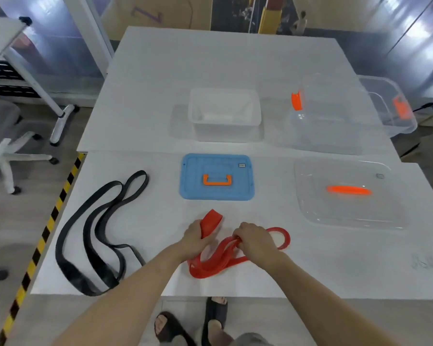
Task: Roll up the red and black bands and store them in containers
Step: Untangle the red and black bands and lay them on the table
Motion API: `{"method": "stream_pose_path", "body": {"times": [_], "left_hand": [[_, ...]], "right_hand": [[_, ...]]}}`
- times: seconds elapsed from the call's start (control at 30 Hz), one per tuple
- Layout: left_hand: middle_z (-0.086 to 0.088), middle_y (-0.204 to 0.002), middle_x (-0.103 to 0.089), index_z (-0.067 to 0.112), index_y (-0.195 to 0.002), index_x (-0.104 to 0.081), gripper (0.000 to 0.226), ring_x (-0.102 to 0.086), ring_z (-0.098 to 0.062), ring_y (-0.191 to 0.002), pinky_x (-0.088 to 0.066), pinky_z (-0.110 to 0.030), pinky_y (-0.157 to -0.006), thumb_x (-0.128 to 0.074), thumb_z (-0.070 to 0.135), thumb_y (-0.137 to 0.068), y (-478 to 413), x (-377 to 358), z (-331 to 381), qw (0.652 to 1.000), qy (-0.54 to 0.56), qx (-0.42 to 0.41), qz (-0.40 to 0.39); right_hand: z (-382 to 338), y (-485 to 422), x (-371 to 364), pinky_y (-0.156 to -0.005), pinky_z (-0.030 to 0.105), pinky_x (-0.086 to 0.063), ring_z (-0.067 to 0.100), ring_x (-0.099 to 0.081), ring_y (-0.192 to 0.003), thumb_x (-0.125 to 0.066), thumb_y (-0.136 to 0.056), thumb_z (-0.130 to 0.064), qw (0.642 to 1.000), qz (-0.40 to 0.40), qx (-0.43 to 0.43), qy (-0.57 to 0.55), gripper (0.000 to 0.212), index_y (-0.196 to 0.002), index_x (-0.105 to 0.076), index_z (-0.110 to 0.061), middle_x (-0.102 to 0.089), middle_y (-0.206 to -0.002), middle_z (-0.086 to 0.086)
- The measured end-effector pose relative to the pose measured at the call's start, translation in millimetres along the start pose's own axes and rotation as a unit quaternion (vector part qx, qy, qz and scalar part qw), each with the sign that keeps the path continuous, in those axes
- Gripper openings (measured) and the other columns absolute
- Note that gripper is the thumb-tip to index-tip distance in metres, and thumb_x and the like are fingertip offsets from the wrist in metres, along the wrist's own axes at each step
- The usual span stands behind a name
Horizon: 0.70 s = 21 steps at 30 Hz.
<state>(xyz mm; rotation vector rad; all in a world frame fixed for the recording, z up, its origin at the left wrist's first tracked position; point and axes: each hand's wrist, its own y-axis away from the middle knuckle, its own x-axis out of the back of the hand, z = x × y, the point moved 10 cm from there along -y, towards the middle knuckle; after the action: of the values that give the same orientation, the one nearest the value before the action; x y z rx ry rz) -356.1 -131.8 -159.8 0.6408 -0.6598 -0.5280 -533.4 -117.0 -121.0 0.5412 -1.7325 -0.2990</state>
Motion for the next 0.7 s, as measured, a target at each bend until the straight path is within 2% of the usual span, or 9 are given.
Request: {"method": "stream_pose_path", "body": {"times": [0.1, 0.17, 0.23, 0.3, 0.4, 0.47, 0.7], "left_hand": [[-0.017, -0.161, -0.026, 0.013, -0.163, -0.005, 0.079, -0.032, -0.039, -0.143, -0.029, -0.048, -0.12, -0.046, 0.043, -0.103, -4, 2, -11, 0.991, -0.133, -0.006, 0.026], [-0.021, -0.16, -0.022, 0.012, -0.163, 0.002, 0.075, -0.03, -0.04, -0.141, -0.031, -0.047, -0.117, -0.041, 0.039, -0.108, -4, 7, -17, 0.981, -0.187, 0.0, 0.049], [-0.021, -0.159, -0.025, 0.012, -0.163, 0.005, 0.078, -0.033, -0.039, -0.141, -0.035, -0.047, -0.115, -0.043, 0.039, -0.107, -1, 11, -19, 0.98, -0.188, -0.003, 0.066], [-0.019, -0.159, -0.032, 0.015, -0.163, 0.008, 0.083, -0.038, -0.037, -0.141, -0.039, -0.046, -0.114, -0.048, 0.038, -0.106, 1, 15, -20, 0.982, -0.172, -0.015, 0.071], [-0.018, -0.156, -0.037, 0.018, -0.163, 0.007, 0.083, -0.043, -0.035, -0.139, -0.041, -0.045, -0.113, -0.05, 0.037, -0.105, 3, 22, -22, 0.985, -0.15, -0.021, 0.085], [-0.019, -0.155, -0.038, 0.017, -0.163, 0.003, 0.081, -0.046, -0.035, -0.136, -0.042, -0.043, -0.11, -0.05, 0.036, -0.105, 7, 27, -19, 0.985, -0.142, -0.017, 0.098], [-0.019, -0.166, -0.023, 0.013, -0.163, 0.0, 0.078, -0.033, -0.037, -0.149, -0.034, -0.047, -0.12, -0.046, 0.038, -0.105, 17, 37, -35, 0.987, -0.131, 0.0, 0.095]], "right_hand": [[-7, -5, -18, -0.09, 0.036, -0.044, 0.029, -0.064, -0.108, -0.06, -0.081, -0.011, 0.999, -0.005, 0.036, 0.015, 0.04, -0.118, -0.071, -0.024, -0.066, -0.112, 0.002], [-13, -5, -25, -0.103, 0.041, -0.042, 0.032, -0.063, -0.117, -0.065, -0.076, -0.007, 0.998, 0.008, 0.063, 0.009, 0.051, -0.125, -0.07, -0.018, -0.068, -0.12, 0.006], [-18, -3, -28, -0.12, 0.044, -0.031, 0.028, -0.055, -0.132, -0.066, -0.079, -0.008, 0.997, 0.009, 0.076, 0.005, 0.063, -0.14, -0.06, -0.02, -0.063, -0.136, 0.004], [-24, -2, -30, -0.128, 0.046, -0.019, 0.024, -0.045, -0.142, -0.068, -0.086, -0.016, 0.996, -0.017, 0.089, 0.012, 0.066, -0.149, -0.051, -0.024, -0.055, -0.147, 0.002], [-31, -2, -27, -0.129, 0.048, -0.015, 0.023, -0.039, -0.146, -0.074, -0.089, -0.043, 0.993, -0.034, 0.113, 0.02, 0.068, -0.15, -0.049, -0.027, -0.051, -0.15, 0.0], [-33, 0, -22, -0.128, 0.046, -0.016, 0.022, -0.039, -0.146, -0.075, -0.085, -0.054, 0.993, -0.038, 0.115, 0.013, 0.074, -0.15, -0.049, -0.028, -0.05, -0.15, -0.001], [-44, 3, 5, -0.121, 0.037, -0.032, 0.02, -0.049, -0.138, -0.061, -0.095, -0.053, 0.995, 0.026, 0.093, -0.033, 0.055, -0.144, -0.055, -0.027, -0.056, -0.145, -0.003]]}}
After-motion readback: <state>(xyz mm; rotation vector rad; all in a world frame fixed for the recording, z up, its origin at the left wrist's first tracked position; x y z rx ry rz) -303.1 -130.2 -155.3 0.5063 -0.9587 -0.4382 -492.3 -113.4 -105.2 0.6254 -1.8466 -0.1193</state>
